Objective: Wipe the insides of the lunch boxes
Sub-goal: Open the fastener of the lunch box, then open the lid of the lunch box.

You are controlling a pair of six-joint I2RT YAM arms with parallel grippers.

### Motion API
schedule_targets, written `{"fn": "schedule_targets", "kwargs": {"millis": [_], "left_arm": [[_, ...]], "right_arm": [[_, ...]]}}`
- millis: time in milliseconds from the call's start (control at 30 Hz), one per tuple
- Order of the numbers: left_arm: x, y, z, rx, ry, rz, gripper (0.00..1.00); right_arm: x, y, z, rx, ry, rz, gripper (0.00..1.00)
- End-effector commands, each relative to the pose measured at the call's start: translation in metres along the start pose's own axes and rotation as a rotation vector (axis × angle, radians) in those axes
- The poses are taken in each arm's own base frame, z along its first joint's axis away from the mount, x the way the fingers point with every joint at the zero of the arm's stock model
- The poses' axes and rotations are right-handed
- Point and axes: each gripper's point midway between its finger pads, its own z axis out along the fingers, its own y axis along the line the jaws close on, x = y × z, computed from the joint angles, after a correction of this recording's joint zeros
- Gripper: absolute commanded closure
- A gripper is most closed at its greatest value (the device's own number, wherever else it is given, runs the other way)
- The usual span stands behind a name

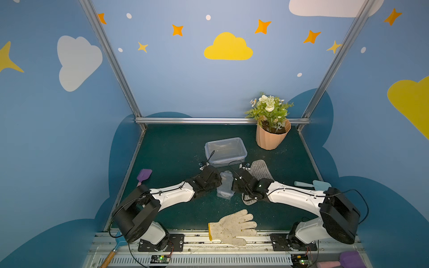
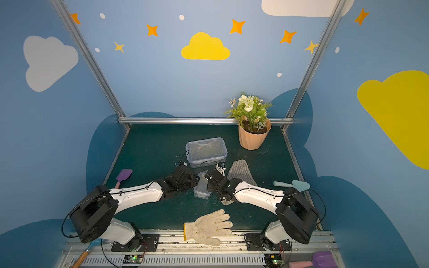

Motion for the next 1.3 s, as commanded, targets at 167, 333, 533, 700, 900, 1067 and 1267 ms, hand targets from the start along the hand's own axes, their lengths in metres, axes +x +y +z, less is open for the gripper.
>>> {"fn": "schedule_targets", "kwargs": {"millis": [167, 333, 533, 700, 900, 1067, 1267], "left_arm": [[0.091, 0.21, -0.054, -0.797, 0.371, 0.185, 0.97], [0.092, 0.211, -0.056, -0.81, 0.369, 0.192, 0.97], [0.082, 0.194, -0.058, -0.761, 0.323, 0.167, 0.97], [0.057, 0.168, -0.077, -0.699, 0.241, 0.135, 0.97], [0.039, 0.125, -0.086, -0.418, 0.163, -0.035, 0.71], [0.018, 0.072, -0.086, -0.053, 0.046, -0.209, 0.33], [0.003, 0.049, -0.09, 0.188, -0.052, -0.344, 0.23]], "right_arm": [[0.037, 0.006, -0.011, -0.02, 0.141, -0.109, 1.0], [0.038, 0.007, -0.01, -0.02, 0.143, -0.112, 1.0], [0.038, 0.007, -0.01, -0.017, 0.142, -0.112, 1.0], [0.035, 0.01, -0.011, -0.024, 0.132, -0.111, 1.0], [0.029, 0.019, -0.013, -0.055, 0.117, -0.12, 1.0], [0.013, 0.032, -0.025, -0.101, 0.069, -0.143, 1.0], [-0.004, 0.044, -0.043, -0.151, 0.015, -0.157, 1.0]]}}
